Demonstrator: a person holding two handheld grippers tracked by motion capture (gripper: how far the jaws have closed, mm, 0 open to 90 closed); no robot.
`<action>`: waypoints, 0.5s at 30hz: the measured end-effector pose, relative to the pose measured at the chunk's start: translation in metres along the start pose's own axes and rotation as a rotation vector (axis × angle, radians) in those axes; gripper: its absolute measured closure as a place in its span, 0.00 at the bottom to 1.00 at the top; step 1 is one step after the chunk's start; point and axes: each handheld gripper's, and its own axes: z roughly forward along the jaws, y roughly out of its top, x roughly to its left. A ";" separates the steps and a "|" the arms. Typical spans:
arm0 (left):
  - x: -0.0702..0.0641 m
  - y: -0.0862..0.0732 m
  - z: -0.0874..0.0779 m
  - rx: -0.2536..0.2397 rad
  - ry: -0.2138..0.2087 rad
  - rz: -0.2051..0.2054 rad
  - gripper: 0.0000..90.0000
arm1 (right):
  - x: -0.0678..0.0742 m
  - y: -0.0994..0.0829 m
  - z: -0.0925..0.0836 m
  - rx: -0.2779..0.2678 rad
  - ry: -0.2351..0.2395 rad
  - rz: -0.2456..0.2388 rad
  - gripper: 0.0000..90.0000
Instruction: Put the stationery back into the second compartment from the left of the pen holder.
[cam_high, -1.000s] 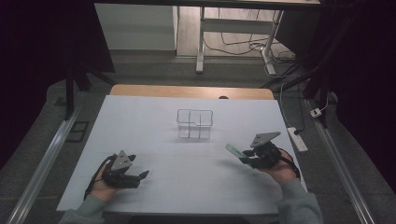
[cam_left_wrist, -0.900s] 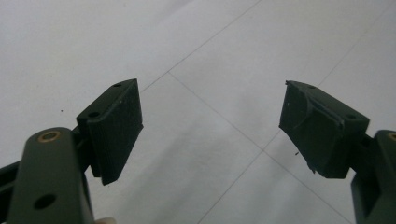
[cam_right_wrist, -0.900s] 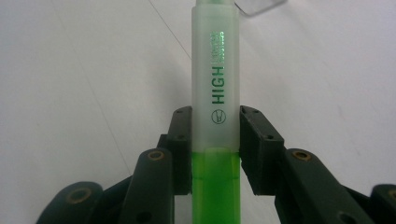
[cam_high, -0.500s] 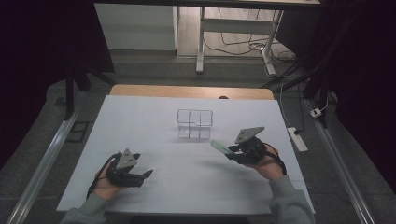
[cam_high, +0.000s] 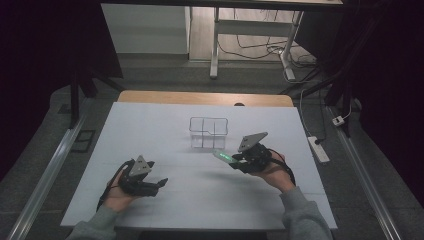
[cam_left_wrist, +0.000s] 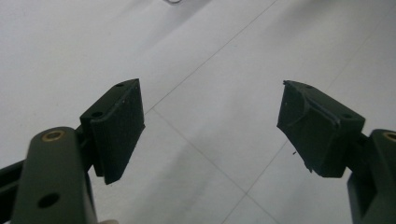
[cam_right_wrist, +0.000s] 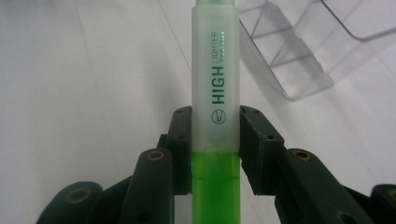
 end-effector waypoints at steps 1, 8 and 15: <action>-0.001 0.001 0.001 0.005 -0.002 0.005 0.25 | 0.001 0.003 0.001 0.003 0.003 -0.012 0.75; -0.005 0.007 0.003 0.013 -0.015 0.029 0.26 | 0.008 0.019 0.013 0.009 0.029 -0.054 0.75; -0.007 0.019 0.006 0.017 -0.026 0.067 0.26 | 0.016 0.033 0.030 0.035 0.059 -0.097 0.75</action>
